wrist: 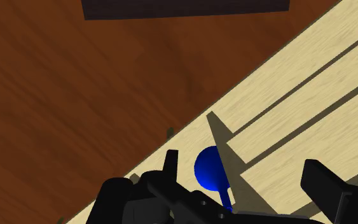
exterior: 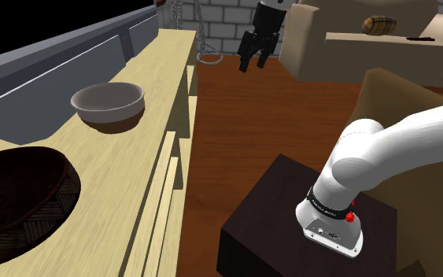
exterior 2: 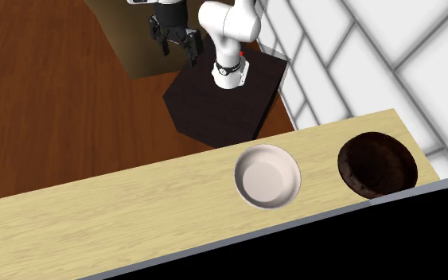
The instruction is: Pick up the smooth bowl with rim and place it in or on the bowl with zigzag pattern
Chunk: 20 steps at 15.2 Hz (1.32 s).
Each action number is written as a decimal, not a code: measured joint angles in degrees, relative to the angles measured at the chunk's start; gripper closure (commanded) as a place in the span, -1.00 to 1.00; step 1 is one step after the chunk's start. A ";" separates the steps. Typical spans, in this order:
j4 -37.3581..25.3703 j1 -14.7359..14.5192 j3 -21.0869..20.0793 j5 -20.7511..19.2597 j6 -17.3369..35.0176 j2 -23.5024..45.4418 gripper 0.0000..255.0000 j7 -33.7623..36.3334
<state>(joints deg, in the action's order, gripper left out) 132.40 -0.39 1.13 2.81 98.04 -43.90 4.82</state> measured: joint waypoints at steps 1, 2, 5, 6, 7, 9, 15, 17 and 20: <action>0.00 0.00 0.00 0.00 0.00 0.00 -1.00 0.00; -0.19 -0.17 -0.43 0.32 0.55 0.73 -1.00 0.50; -2.21 -1.08 -2.90 1.99 2.21 4.37 -1.00 3.42; -3.24 -1.35 -3.63 2.49 2.57 5.72 -1.00 4.33; -3.13 -1.65 -4.50 3.03 3.75 6.79 -1.00 5.33; -5.17 -2.23 -6.33 4.01 4.81 9.73 -1.00 7.56; -12.16 -3.58 -11.58 5.64 8.49 19.74 -1.00 14.17; -14.56 -3.92 -12.98 5.79 9.19 22.66 -1.00 16.13; -19.61 -4.42 -15.32 5.36 10.37 28.55 -1.00 19.48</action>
<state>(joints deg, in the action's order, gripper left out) 112.79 -4.81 -14.19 8.17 108.40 -15.35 24.29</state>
